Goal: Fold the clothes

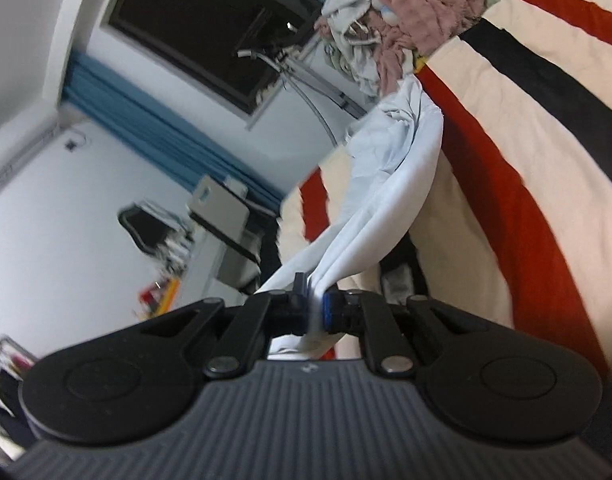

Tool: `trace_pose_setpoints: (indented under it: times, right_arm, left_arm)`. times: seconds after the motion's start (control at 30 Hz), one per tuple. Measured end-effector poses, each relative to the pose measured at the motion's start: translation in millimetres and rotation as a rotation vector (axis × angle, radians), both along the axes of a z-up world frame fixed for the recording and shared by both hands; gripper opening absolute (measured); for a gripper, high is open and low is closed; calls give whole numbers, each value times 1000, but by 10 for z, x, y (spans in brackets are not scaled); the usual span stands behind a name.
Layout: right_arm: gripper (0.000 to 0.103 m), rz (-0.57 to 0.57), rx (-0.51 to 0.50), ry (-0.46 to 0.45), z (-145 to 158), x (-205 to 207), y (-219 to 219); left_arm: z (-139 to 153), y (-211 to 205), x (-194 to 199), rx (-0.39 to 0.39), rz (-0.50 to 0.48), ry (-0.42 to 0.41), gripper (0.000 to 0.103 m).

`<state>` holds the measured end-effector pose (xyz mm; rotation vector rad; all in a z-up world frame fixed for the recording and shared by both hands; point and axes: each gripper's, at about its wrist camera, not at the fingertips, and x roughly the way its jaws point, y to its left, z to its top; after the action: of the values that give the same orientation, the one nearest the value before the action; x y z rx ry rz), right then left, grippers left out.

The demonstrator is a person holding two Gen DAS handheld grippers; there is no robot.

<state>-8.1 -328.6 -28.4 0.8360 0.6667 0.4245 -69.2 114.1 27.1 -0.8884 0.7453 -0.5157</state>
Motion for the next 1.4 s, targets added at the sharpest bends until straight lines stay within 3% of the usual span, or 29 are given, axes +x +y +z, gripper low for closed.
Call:
trace_pose_setpoints:
  times: [0.17,0.27,0.37,0.67,0.87,1.17,1.4]
  right_arm:
    - [10,22,-44,85,-343,-412,-3]
    - [10,18,-30,119,-516,-427,-1]
    - [10,0,-35,106,-491,-294,10]
    - [10,-93,-23,71,-269,736,-47]
    - [10,-146,-35,92,-304,1662,-50]
    - [11,-124,-128,88,-849,2946,8]
    - [12,-119,-227,121,-1341,3433,92]
  left_arm:
    - [-372,30,-324,9,-11,121,3]
    - [-501,32,-353,16,16,163,3]
    - [-508,19,-228,24,37,169,3]
    - [-150,-182,983,107,96,83,4]
    - [-3,-461,1855,293,117,-34,4]
    - [-492,-735,3272,458,130,-38,4]
    - [-1046,-1058,3861,627,88,-87,4]
